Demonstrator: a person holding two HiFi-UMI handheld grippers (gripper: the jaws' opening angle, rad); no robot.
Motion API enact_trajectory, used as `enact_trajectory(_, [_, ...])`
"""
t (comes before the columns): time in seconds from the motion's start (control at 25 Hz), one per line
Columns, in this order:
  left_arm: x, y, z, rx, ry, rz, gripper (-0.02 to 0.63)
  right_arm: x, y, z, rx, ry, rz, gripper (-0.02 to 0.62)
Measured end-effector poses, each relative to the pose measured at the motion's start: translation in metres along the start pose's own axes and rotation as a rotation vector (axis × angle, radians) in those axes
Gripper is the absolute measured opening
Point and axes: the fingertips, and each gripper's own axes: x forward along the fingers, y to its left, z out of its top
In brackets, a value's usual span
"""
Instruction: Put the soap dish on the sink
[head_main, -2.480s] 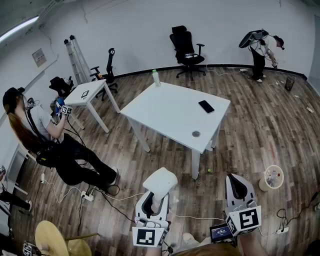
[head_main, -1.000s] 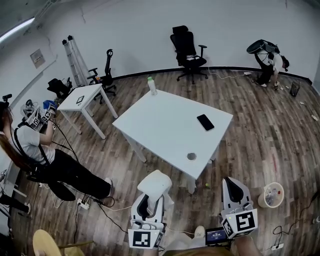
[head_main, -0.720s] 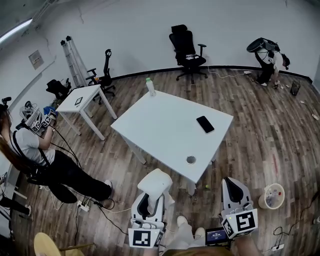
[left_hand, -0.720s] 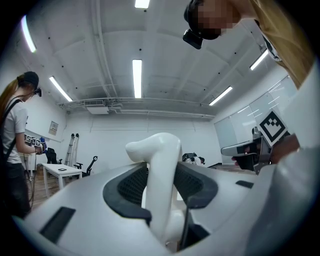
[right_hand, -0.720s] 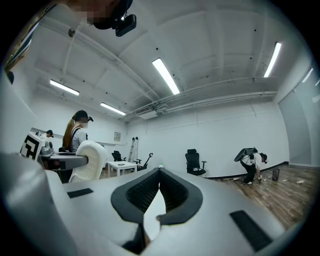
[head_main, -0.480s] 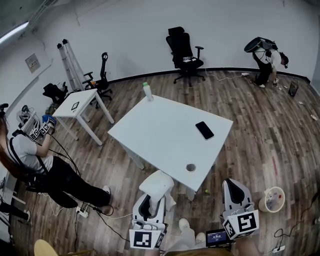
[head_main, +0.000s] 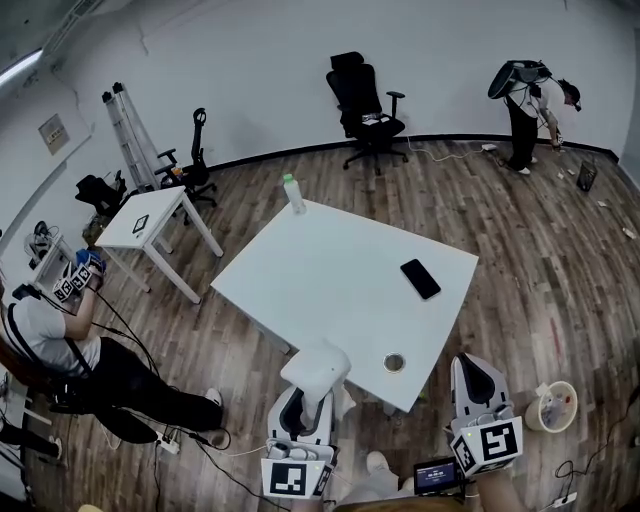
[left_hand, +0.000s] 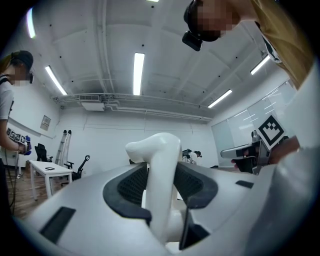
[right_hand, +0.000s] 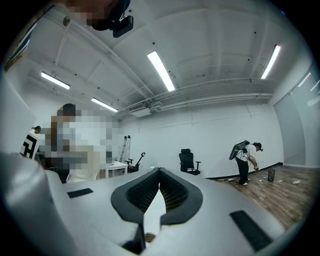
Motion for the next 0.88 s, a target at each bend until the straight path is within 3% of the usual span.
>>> enact_trajectory(0.52, [0.049, 0.039, -0.012, -0.031, 0.003, -0.053, 0.166, 0.06, 0.018, 0.0, -0.008, 0.005, -0.007, 0.009])
enact_trajectory(0.88, [0.08, 0.053, -0.022, -0.04, 0.013, -0.046, 0.166, 0.093, 0.006, -0.002, 0.081, -0.021, 0.016, 0.008])
